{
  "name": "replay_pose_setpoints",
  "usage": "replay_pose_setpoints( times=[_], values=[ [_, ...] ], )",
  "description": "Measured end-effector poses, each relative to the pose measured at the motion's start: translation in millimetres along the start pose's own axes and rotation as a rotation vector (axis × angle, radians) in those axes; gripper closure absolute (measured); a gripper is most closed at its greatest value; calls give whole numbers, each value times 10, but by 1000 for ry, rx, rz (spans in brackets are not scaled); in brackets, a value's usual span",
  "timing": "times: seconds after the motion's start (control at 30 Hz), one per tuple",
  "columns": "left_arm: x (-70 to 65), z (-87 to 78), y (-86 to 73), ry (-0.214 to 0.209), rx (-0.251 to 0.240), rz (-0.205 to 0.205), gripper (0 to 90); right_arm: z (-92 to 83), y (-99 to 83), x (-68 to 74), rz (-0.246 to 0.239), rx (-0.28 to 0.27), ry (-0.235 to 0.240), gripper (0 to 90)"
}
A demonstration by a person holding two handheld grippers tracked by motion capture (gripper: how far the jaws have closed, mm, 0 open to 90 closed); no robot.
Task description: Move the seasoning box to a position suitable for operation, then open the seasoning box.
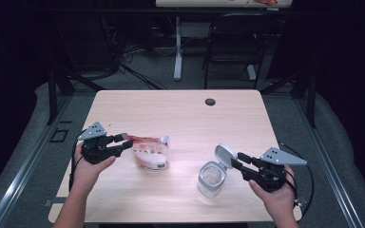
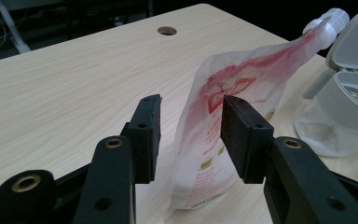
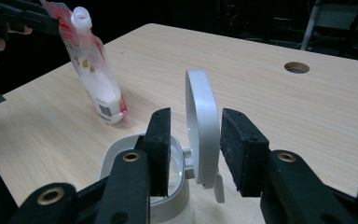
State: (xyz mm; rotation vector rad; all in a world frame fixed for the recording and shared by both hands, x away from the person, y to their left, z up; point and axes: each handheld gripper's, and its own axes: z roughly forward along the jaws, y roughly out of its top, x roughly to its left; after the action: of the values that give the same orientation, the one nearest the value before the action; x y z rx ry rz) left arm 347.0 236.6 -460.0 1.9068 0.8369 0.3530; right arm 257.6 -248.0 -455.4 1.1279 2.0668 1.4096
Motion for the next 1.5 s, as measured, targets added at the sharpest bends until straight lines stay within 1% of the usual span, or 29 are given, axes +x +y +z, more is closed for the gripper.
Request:
replay_pose_setpoints(
  times=[0.13,0.23,0.3,0.4,0.5,0.6,0.63,0.77,0.8,0.97,1.03,1.1,1.27,1.4,1.5],
  values=[
    [12,5,2,-6,-5,-8,582,-30,-27,-8,11,-6,-2,637],
    [12,22,3,-6,-3,-4,581,-58,-43,-27,19,-5,-9,631],
    [8,32,5,-11,12,7,581,-69,-40,-53,22,-3,-18,631],
    [2,43,8,-7,10,5,583,-53,-32,-71,36,-17,-17,630],
    [-5,43,14,-3,10,12,583,-20,-25,-48,34,-20,-10,631],
    [-11,40,13,0,10,13,583,2,-11,-18,19,-3,-7,630],
    [-10,34,13,-1,12,15,584,10,-9,-8,21,-7,-6,630],
    [4,12,13,2,14,12,589,17,-3,5,18,-12,-4,629],
    [5,14,9,1,6,7,591,16,-5,7,21,-11,-4,629],
    [22,0,12,-6,-1,-1,614,0,-27,20,25,-13,-5,623],
    [22,2,14,-15,-2,0,632,-24,-28,18,19,-10,-9,620],
    [17,3,17,-20,-2,3,652,-36,-28,17,22,-18,-8,619],
    [-21,-5,26,-18,8,33,720,-71,-29,4,25,-21,-18,614],
    [-44,-26,22,-29,16,40,780,-64,-32,3,31,-26,-18,605],
    [-76,-42,20,-30,22,53,813,-49,-35,-2,29,-21,-16,605]
  ],
)
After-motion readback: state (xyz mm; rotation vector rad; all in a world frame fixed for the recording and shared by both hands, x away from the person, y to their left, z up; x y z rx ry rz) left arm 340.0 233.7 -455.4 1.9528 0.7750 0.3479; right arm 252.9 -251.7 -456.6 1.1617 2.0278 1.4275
